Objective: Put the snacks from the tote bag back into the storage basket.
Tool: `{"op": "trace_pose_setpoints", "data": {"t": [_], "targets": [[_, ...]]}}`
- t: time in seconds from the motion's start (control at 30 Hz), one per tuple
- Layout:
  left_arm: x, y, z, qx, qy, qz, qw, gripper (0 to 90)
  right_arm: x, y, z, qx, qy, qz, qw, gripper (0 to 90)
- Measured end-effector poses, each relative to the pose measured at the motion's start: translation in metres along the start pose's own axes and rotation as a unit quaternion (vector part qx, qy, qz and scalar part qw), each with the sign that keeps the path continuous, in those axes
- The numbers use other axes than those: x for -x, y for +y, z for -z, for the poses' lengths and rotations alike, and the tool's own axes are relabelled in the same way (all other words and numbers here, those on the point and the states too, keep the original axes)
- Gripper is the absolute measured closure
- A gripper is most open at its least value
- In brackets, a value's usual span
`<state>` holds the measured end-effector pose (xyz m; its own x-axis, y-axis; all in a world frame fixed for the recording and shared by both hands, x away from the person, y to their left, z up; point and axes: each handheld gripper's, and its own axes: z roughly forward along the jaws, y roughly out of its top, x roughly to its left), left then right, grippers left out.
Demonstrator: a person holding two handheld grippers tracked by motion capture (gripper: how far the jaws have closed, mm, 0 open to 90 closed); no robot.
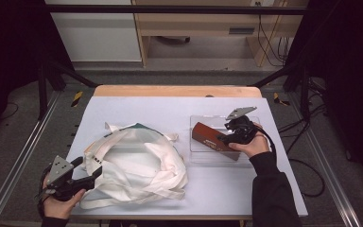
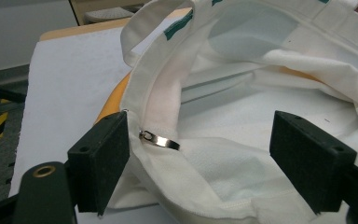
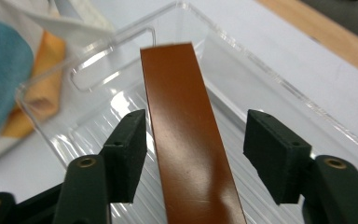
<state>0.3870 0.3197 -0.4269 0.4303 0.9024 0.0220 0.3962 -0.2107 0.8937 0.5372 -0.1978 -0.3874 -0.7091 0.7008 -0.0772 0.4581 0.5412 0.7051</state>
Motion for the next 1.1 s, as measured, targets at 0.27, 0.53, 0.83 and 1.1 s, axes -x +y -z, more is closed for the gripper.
{"op": "trace_pose_setpoints", "data": {"t": [0.27,0.53,0.83,1.1], "targets": [[0.0,0.0,0.002,0.003,0.0,-0.001,1.0,19.8,-0.013,-0.006,0.019,0.045,-0.024,-0.052,0.9974,54.9],[0.002,0.0,0.003,0.005,-0.002,-0.005,1.0,20.0,-0.02,-0.021,0.016,0.042,-0.02,-0.083,0.9954,79.8],[0.002,0.0,0.002,0.002,-0.001,-0.005,1.0,20.0,-0.027,-0.023,0.001,0.003,-0.009,-0.079,0.9968,90.0],[0.001,0.0,0.002,0.002,-0.001,-0.004,1.0,20.0,-0.028,-0.027,-0.01,-0.035,-0.016,-0.081,0.996,90.0]]}}
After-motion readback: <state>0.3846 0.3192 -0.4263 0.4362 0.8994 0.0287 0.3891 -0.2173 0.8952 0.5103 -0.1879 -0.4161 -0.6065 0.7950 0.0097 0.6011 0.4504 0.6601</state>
